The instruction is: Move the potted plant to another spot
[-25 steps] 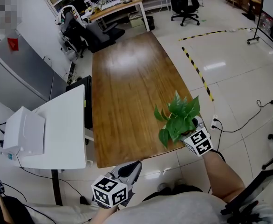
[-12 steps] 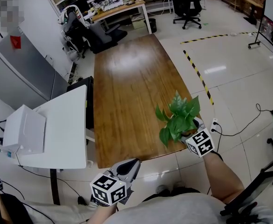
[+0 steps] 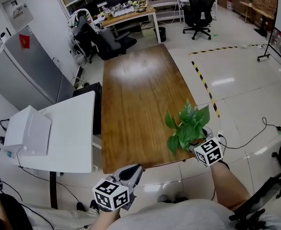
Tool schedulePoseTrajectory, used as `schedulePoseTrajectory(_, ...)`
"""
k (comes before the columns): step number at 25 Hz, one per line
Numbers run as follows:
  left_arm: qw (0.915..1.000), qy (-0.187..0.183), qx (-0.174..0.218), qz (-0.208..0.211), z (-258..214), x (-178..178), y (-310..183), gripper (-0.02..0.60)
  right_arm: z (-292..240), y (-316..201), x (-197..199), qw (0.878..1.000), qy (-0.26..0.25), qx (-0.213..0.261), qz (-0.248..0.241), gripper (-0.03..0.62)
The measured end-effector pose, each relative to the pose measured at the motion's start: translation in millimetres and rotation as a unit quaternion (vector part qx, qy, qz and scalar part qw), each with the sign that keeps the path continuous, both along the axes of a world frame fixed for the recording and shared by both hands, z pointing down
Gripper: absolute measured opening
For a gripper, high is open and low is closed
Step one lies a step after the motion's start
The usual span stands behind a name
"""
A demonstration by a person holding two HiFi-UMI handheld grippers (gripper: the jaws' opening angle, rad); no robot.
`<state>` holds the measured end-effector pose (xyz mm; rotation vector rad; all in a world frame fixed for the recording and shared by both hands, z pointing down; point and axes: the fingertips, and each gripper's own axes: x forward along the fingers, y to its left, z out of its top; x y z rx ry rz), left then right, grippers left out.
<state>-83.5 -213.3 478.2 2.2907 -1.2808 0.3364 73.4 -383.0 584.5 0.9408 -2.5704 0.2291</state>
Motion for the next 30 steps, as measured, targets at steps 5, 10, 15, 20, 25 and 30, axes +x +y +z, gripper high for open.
schedulePoseTrajectory(5, 0.9999, 0.006, 0.008, -0.006, -15.1, 2.8, 1.8, -0.003, -21.2, -0.7, 4.0, 1.0, 0.006, 0.008, -0.006, 0.453)
schedulePoseTrajectory(10, 0.9997, 0.011, 0.013, -0.02, -22.0, -4.9, 6.6, -0.003, -30.8, -0.1, -2.4, 1.0, 0.007, 0.012, -0.014, 0.454)
schedulePoseTrajectory(15, 0.9989, 0.011, 0.015, -0.042, -22.0, -15.8, 14.3, -0.003, -28.1, 3.4, -15.7, 0.999, 0.008, 0.01, -0.031, 0.454)
schedulePoseTrajectory(20, 0.9975, 0.01, 0.014, -0.068, -25.7, -33.7, 28.2, -0.003, -30.3, 8.9, -44.3, 0.998, 0.011, 0.008, -0.062, 0.454)
schedulePoseTrajectory(25, 0.9928, 0.01, 0.012, -0.119, -27.2, -55.8, 51.4, -0.003, -31.0, 16.1, -86.2, 0.994, 0.013, 0.004, -0.112, 0.454)
schedulePoseTrajectory(30, 0.9851, 0.01, 0.007, -0.172, -24.7, -82.6, 81.0, -0.003, -34.3, 28.5, -138.7, 0.986, 0.011, 0.005, -0.166, 0.454)
